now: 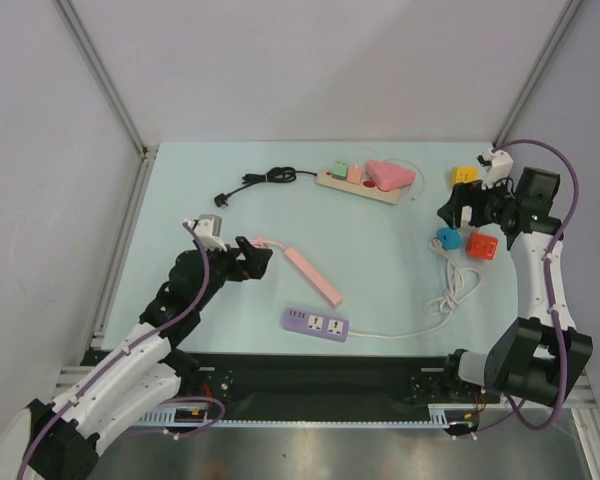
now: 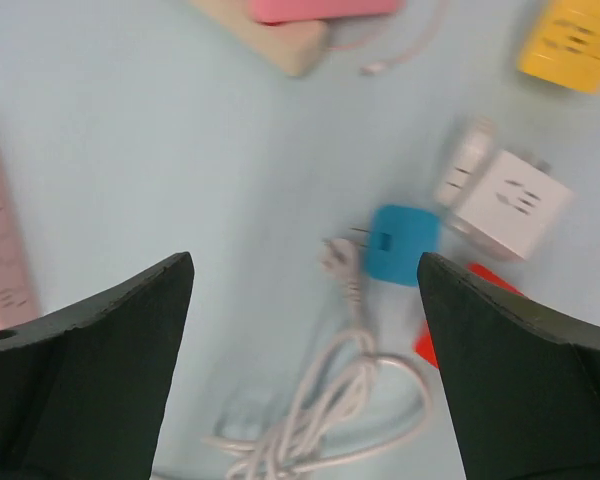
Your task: Pull the plug off the socket
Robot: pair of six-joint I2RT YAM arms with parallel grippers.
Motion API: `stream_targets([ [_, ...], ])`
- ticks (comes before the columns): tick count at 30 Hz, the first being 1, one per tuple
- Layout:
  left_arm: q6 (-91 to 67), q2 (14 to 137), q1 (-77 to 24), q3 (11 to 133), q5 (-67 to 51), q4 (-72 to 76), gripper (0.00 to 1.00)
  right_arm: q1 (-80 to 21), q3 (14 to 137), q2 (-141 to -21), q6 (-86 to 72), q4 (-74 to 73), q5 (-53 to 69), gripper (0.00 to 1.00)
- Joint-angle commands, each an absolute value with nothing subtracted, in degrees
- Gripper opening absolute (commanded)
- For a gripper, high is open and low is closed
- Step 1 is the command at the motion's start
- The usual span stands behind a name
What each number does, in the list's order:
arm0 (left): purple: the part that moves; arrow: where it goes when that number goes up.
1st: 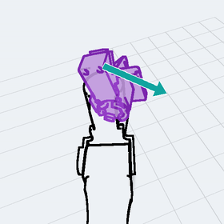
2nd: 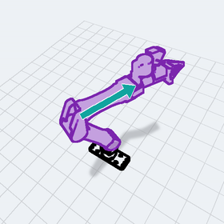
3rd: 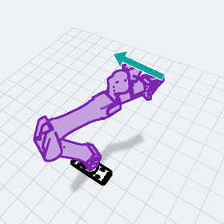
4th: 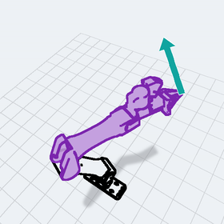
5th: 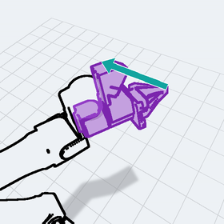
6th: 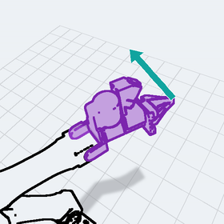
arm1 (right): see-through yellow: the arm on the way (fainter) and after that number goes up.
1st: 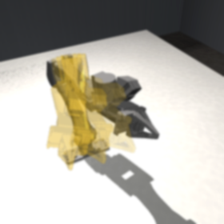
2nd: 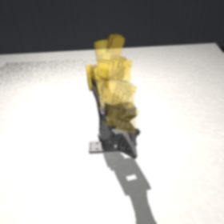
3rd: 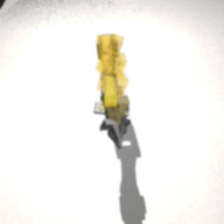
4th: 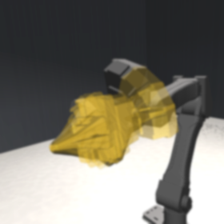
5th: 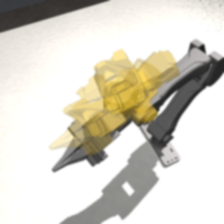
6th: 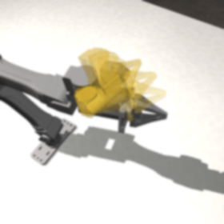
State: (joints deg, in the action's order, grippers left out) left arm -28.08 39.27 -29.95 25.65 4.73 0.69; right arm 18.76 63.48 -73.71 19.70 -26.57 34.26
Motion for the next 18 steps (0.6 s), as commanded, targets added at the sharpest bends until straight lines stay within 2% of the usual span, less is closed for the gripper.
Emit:
stream_targets([
  [1,-28.7,43.3,-29.6,27.5,0.5,5.7,1.0,15.6,63.7,-71.5,19.1,-29.9,48.1,1.0],
  [10,-35.3,58.3,-29.6,34.4,-3.2,13.7,0.99,16.1,57.6,-70.1,16.7,-25.1,55.1,1.0],
  [18,-48.2,82.1,-28.7,45.4,-5.6,24.3,1.0,17.1,56.3,-68.0,14.9,-24.1,58.5,1.0],
])
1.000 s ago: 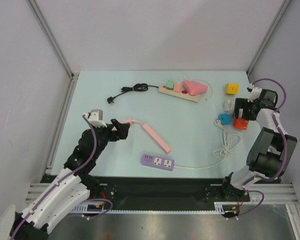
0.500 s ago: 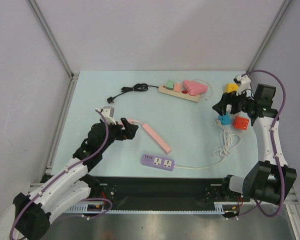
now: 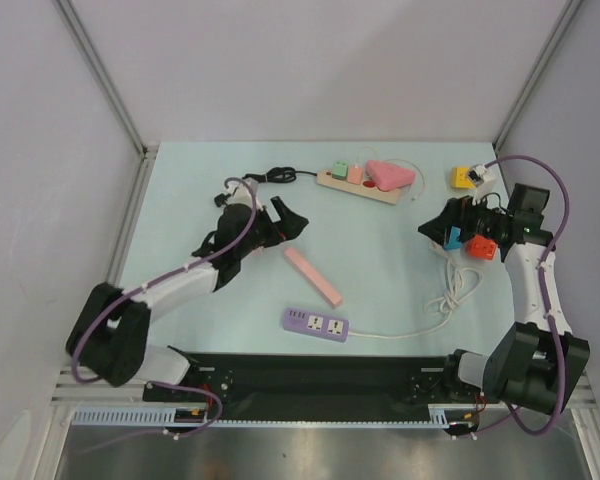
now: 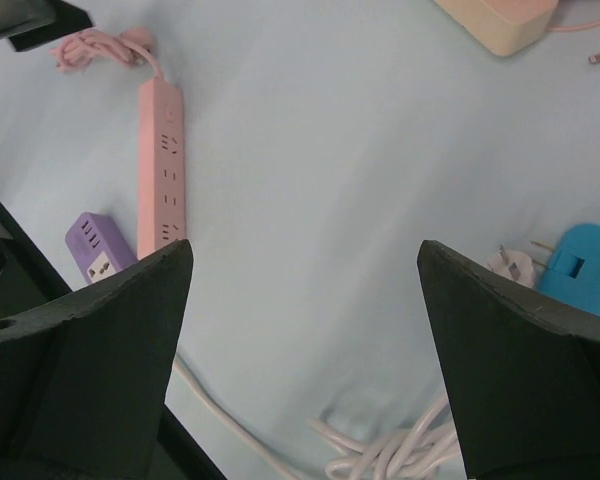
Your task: Pull the plug off the socket
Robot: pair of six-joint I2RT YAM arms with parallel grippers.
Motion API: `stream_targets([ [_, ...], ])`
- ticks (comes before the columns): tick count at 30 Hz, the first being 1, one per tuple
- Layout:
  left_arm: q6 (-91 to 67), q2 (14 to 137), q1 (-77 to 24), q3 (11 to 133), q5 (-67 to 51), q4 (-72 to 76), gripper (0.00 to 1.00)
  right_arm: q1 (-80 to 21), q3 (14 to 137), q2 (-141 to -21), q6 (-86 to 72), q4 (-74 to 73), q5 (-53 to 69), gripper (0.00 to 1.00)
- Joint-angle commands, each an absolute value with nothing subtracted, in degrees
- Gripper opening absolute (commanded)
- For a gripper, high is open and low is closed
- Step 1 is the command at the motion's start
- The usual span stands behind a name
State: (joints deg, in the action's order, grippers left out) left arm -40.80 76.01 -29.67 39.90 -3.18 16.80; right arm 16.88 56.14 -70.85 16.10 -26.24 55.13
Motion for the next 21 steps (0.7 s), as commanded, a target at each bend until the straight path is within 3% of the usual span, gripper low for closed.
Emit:
stream_targets([
  [1,-50.9,84.6,-28.7,46.4,-5.8,25.7,1.0,17.0,56.2,-67.9,14.5,-23.8,58.7,1.0],
  [6,-58.4,98.7,-28.1,54.5,-4.8,32.6,0.98,16.5,56.3,-67.3,14.4,-23.9,59.3,1.0],
  [21,-75.7,125.8,-27.6,81.2,2.1,31.4,0.92,16.5,56.5,-65.4,14.2,-23.9,58.2,1.0],
])
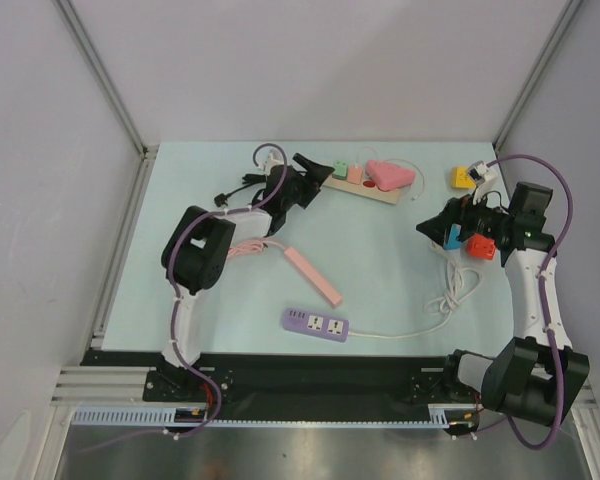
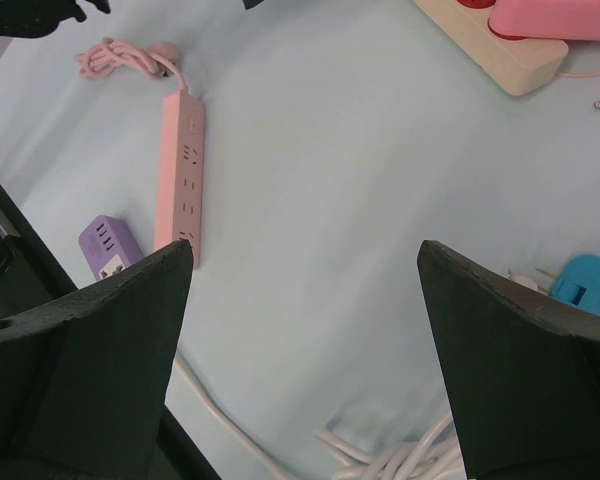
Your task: Pull the plug off the socket
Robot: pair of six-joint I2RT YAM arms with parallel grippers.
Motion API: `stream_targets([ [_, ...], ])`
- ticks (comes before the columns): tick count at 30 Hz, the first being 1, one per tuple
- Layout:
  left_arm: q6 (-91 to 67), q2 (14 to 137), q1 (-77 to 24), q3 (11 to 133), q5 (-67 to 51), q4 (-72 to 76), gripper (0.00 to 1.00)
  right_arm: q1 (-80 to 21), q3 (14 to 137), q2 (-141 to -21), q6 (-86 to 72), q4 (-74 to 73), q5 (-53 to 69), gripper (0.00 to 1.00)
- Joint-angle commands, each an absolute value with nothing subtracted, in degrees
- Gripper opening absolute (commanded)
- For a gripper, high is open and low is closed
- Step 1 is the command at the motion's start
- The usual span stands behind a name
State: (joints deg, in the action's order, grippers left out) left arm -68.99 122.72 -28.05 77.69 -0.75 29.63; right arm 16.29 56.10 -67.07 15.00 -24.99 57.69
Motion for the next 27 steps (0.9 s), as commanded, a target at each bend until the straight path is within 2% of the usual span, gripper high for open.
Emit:
stream_targets([
  [1,-76.6,126.8,-27.6,81.8,2.5,31.5,0.92,16.5,56.5,-65.3,14.2,-24.0,58.2,1.0],
  [8,-82.2,132.8,-27.4,85.9,5.8,32.2,0.9,16.5,56.6,-65.4,14.1,-23.8,57.8,1.0],
  [18,-85.7,139.0,-27.2,95.0,9.1,26.4,0.77,16.5,56.8,-65.6,13.9,-23.8,57.1,1.0],
  [20,-85.9,139.4,-27.3,95.6,11.3,25.1,0.72,16.5,56.8,-65.7,13.8,-23.9,57.1,1.0],
  [27,-87.4,142.1,-27.3,99.8,13.5,19.2,0.67,16.6,56.9,-65.7,13.9,-23.9,56.8,1.0],
])
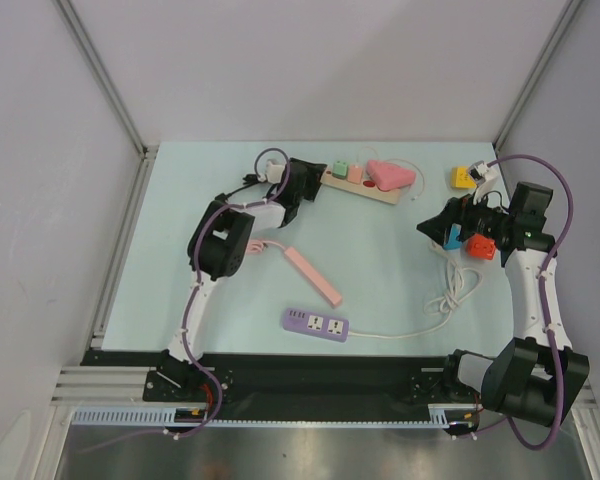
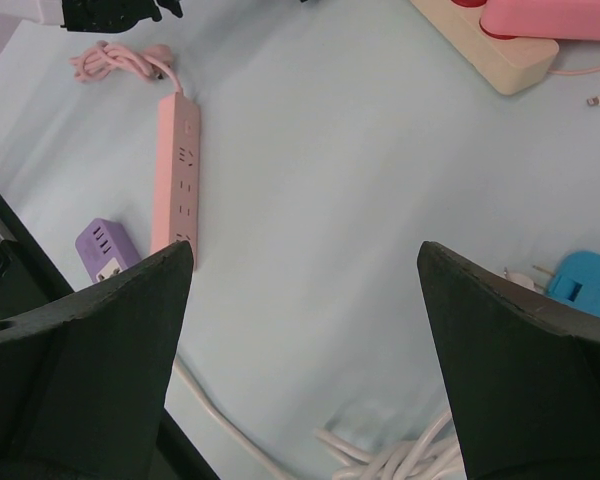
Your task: Pull the plug off the socket
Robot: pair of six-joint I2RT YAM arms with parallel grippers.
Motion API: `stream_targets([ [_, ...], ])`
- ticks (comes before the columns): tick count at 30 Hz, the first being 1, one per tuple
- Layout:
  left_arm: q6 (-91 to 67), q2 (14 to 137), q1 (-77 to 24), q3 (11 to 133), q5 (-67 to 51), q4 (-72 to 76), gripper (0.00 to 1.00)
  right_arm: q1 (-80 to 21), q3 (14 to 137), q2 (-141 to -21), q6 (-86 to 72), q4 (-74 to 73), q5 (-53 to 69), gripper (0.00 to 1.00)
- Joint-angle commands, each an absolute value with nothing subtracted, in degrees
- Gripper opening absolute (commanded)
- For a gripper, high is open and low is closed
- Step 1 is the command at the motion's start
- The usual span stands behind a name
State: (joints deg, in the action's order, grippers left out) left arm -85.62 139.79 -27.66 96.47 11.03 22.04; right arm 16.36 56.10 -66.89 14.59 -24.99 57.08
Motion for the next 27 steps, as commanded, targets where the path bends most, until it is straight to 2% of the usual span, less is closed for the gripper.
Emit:
stream_targets([
  [1,-87.5,142.4,-27.4,100.3,13.4,19.1,0.67,16.6,56.9,-65.8,13.8,-23.9,56.7,1.0],
  [13,-88.9,146.9,-27.9,106.3,13.6,15.1,0.64,16.6,57.3,-65.7,13.6,-24.1,56.4,1.0],
  [19,-90.0,149.9,-28.1,110.3,12.9,14.5,0.54,16.7,57.5,-65.6,13.6,-24.2,56.1,1.0],
  [24,-90.3,150.6,-28.0,110.7,12.1,16.8,0.29,16.8,57.4,-65.6,13.6,-24.2,55.9,1.0],
  [25,-89.6,150.4,-28.0,110.6,12.0,17.6,0.19,16.8,57.4,-65.6,13.6,-24.2,55.9,1.0],
  [27,-88.7,149.2,-27.6,108.6,11.2,21.4,0.07,16.9,57.3,-65.7,13.6,-24.2,56.0,1.0],
])
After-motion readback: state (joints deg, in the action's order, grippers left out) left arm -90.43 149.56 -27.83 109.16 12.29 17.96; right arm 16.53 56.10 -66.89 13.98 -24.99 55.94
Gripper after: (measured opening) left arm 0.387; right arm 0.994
